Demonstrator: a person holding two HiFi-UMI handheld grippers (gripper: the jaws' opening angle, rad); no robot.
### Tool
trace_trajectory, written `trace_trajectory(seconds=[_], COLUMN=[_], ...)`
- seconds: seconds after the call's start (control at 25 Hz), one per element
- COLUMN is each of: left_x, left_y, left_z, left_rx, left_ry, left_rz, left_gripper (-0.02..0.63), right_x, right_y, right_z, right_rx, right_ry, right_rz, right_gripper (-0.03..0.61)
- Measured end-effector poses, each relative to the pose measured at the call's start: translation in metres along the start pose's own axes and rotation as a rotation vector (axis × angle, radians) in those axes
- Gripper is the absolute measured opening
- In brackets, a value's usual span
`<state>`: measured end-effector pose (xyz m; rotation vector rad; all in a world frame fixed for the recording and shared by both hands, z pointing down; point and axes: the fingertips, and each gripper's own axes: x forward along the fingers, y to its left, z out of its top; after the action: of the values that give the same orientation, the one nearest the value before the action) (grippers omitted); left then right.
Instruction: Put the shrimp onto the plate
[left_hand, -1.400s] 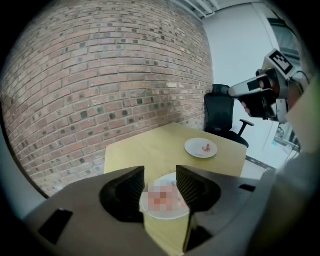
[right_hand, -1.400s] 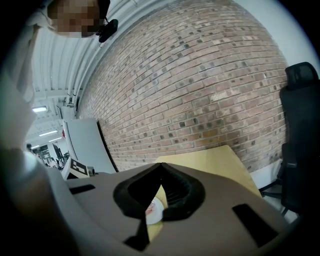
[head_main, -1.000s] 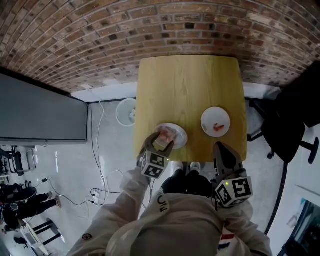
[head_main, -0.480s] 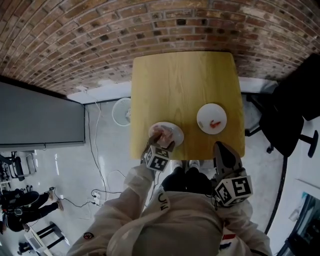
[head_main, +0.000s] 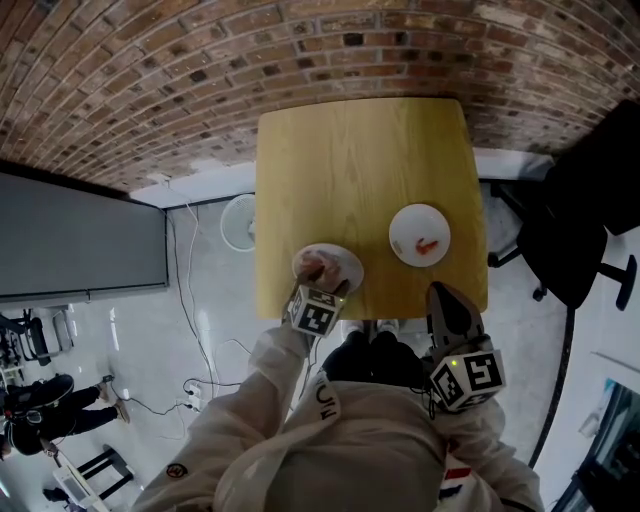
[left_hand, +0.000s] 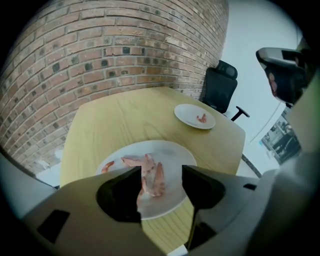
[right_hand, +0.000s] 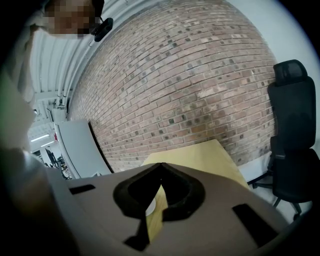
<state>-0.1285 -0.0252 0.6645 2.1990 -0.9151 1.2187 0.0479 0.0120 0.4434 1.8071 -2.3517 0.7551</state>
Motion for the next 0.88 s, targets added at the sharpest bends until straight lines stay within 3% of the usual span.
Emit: trace_trajectory(seconds=[0.52, 0.88], left_x=[0.010, 0.014], left_y=[0.003, 0.006], left_z=[-0.007, -0.004], left_rx=[-0.037, 0.016], left_ry=[0.042, 0.058], left_rz=[0.004, 0.041], left_gripper=[0.258, 0.242], right_x=[0.001, 0.001], right_y=[-0.013, -0.017], right_z=[-0.001, -0.004], right_rx=[0.015, 0.026], right_ry=[0.005, 0.007], right_rz=[-0.004, -0.007], right_gripper=[0.023, 0.023])
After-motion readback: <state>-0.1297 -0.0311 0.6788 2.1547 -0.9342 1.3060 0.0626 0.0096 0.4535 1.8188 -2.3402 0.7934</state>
